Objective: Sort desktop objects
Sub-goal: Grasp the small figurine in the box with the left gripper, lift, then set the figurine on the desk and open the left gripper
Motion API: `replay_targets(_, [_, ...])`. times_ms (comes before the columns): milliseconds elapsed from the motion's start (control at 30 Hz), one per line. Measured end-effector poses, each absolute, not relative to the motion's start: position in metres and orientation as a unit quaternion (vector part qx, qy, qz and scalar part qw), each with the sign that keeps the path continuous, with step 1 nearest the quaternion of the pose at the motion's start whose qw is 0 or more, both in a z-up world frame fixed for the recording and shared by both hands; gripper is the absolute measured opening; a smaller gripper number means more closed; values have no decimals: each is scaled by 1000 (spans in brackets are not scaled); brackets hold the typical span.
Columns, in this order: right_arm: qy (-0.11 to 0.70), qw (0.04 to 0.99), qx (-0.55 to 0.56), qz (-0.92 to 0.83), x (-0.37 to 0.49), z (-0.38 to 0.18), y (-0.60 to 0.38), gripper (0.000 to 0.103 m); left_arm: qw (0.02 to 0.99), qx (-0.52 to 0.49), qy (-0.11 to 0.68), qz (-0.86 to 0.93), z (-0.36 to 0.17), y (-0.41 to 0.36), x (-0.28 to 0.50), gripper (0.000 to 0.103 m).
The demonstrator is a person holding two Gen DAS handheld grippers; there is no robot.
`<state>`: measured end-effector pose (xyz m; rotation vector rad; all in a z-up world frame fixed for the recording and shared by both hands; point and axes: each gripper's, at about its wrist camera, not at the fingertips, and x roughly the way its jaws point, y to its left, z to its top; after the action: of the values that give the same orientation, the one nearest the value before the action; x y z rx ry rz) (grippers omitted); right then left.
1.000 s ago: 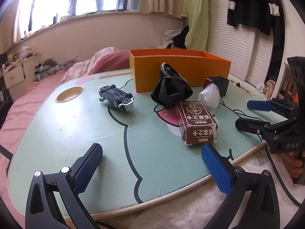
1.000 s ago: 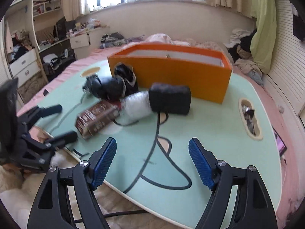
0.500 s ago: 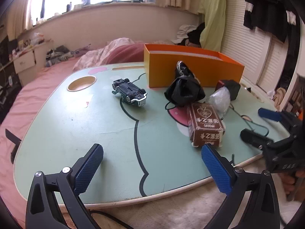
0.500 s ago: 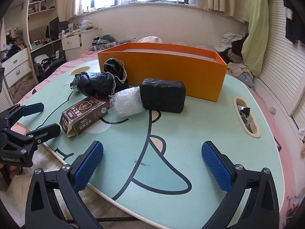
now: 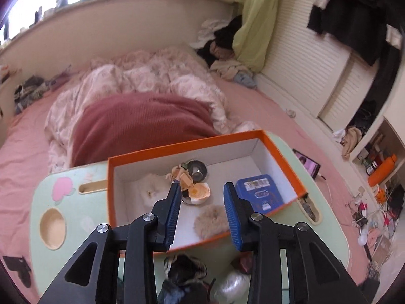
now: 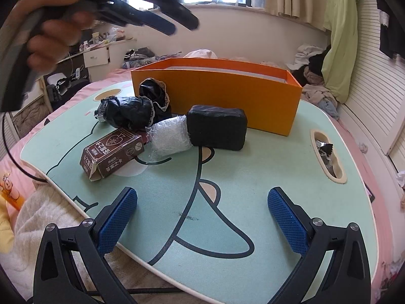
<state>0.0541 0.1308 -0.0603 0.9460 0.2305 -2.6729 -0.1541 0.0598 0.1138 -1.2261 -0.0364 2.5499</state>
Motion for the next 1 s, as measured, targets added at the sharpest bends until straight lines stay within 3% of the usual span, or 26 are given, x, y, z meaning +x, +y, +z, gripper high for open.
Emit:
replay_targets(100, [78,149,328,-930,54,-60,132,102,118,-499,-5,859,78,77,-195,33])
replay_targets(233, [78,151,325,-930,56,-59,133,102,88,-508,22,857,60,85,-210,33])
replay_targets(367, [76,152,325,-930,57,-59,133,102,96,-517,11,851,48,81,-216,26])
replay_targets(533, [77,152,325,-930,60,-59,132,102,123,-480,-4,869,60,70,-206,25])
replay_targets(833, [78,151,325,-930,62,-59,131,102,230,-334,-86,910,148,17,-107,25])
replay_targets(1000, [78,151,326,-930,64,-59,131,102,192,-290,-58,936,142,-15,-48,25])
